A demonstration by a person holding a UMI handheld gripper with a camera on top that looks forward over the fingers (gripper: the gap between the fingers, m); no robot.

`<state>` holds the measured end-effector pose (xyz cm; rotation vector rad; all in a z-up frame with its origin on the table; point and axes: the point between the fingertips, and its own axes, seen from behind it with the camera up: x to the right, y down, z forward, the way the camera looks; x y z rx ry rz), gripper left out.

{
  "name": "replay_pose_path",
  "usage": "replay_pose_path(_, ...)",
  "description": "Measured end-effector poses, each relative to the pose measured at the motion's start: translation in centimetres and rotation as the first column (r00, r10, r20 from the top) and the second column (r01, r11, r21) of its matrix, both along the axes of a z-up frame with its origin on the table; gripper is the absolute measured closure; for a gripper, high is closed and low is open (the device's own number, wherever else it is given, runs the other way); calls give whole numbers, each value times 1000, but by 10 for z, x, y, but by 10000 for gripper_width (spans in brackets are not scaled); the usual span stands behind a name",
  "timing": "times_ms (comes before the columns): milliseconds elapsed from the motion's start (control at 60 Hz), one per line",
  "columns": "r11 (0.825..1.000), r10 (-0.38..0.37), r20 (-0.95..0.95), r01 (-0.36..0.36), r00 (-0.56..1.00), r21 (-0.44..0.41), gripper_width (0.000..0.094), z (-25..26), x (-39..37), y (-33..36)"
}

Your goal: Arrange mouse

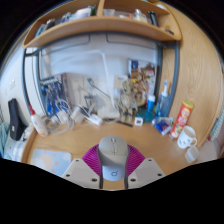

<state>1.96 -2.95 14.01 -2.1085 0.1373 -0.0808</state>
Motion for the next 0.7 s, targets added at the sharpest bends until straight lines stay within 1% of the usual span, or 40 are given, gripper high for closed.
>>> replay_pose_path(67, 997, 31, -4, -30, 1000, 67, 656, 48, -31, 10)
replay_pose_path(150, 987, 82, -15, -79, 996, 138, 657, 92, -81, 18)
replay_pose_path(217, 979, 131, -29, -125, 991, 161, 657, 109, -125, 24)
replay_pose_path(267, 974, 162, -36, -155, 986, 163, 657, 105, -156, 26)
replay_pose_path(367, 973, 211, -68, -203, 975, 107, 658, 70, -218, 35)
replay_pose_path(467, 971, 240, -82, -240, 967, 8, 658, 3, -263, 37)
replay_pose_path(567, 959, 260, -74, -267, 963, -98, 656, -64, -292, 27)
replay_pose_path(700, 944, 263, -57, -269, 963, -191, 654, -125, -307, 13)
